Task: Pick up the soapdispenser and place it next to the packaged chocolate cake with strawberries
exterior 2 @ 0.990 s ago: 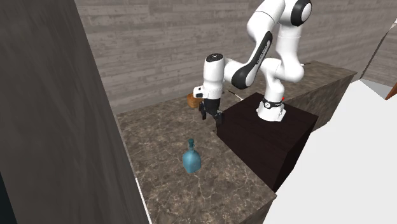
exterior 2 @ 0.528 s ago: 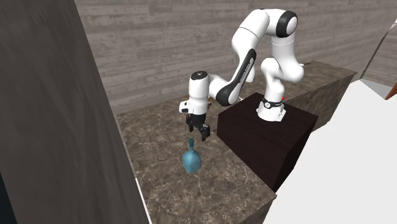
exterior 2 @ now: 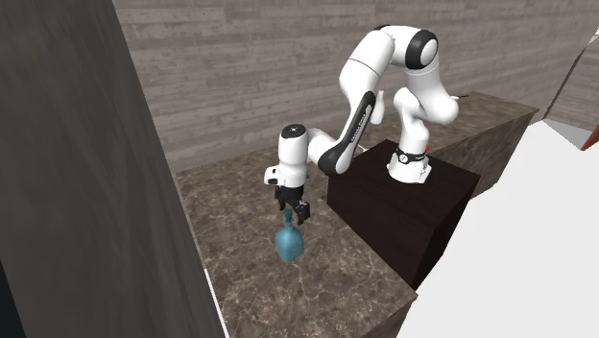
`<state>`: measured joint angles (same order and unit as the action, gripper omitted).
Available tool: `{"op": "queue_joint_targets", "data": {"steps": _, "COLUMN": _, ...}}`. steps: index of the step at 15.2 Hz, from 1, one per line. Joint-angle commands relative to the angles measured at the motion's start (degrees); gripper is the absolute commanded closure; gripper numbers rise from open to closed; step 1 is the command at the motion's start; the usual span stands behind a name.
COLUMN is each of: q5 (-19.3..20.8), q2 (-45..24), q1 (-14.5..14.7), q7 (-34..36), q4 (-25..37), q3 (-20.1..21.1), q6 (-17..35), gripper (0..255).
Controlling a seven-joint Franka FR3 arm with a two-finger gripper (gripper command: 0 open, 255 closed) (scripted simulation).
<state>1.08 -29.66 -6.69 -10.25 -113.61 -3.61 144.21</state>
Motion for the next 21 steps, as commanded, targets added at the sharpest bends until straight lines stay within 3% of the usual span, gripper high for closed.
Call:
{"op": "queue_joint_targets", "data": {"steps": 1, "q5": -0.1, "q2": -1.6, "q1": -0.1, "q7": -0.1, "q4": 0.2, "q3": 0.0, "q6": 1.4, "gripper": 0}}
{"op": "queue_joint_targets", "data": {"steps": 9, "q5": -0.1, "q2": -1.6, "q1": -0.1, "q7": -0.1, "q4": 0.2, "q3": 0.0, "q6": 1.4, "gripper": 0}}
{"op": "queue_joint_targets", "data": {"steps": 10, "q5": -0.1, "q2": -1.6, "q1": -0.1, "q7": -0.1, "q4": 0.2, "q3": 0.0, "q6": 1.4, "gripper": 255}}
{"op": "queue_joint_targets", "data": {"steps": 21, "q5": 0.0, "q2": -0.3, "q1": -0.1, "q7": -0.1, "q4": 0.1, "q3": 0.0, "q6": 0.3, "gripper": 255}}
